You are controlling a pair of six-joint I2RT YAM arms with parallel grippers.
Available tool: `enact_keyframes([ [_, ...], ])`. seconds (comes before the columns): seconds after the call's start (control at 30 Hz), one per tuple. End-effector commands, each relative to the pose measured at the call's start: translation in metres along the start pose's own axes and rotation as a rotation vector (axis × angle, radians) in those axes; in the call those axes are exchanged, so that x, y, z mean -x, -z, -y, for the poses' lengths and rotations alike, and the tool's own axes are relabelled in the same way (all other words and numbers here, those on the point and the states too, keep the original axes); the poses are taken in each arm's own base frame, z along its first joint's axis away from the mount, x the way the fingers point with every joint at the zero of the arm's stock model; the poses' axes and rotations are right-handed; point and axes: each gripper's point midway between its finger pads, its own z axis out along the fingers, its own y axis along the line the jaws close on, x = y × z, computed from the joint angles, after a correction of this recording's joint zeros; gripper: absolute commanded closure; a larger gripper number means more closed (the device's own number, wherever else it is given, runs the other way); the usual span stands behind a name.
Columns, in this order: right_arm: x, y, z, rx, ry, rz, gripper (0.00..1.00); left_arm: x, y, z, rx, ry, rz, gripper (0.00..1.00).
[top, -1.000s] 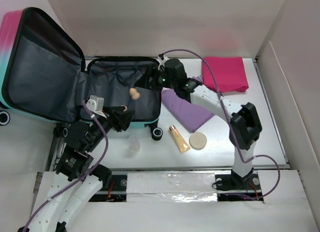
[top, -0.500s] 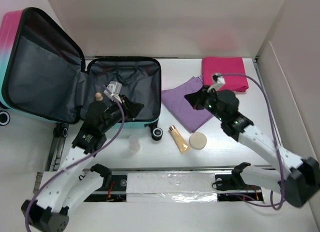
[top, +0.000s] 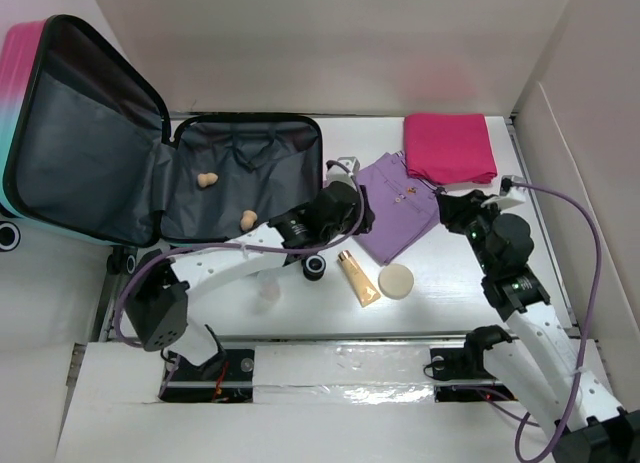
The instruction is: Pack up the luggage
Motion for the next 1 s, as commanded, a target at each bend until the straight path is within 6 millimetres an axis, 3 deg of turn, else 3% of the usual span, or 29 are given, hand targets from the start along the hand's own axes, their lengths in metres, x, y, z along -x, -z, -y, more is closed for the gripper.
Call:
enact_keyframes([
  [0.0,0.004,0.008,0.001,0.022,0.032,0.0,0.63,0.027,-0.006,-0.031,0.162,0.145,0.109,0.53],
  [0.1,0.008,0.011,0.002,0.037,0.028,0.023,0.61,0.007,-0.018,-0.036,0.184,0.175,0.078,0.35],
  [0.2,0.005,0.015,-0.005,0.09,0.02,0.016,0.6,-0.011,-0.03,-0.042,0.26,0.176,0.038,0.31],
  [0.6,0.0,0.027,-0.011,0.147,0.024,0.013,0.6,-0.06,-0.087,-0.07,0.491,0.309,-0.043,0.33],
  [0.77,0.009,0.037,-0.015,0.162,0.03,0.05,0.59,-0.07,-0.098,-0.079,0.576,0.347,-0.048,0.35],
  [0.97,0.014,0.043,-0.017,0.168,0.037,0.063,0.59,-0.081,-0.108,-0.111,0.643,0.429,-0.075,0.35],
])
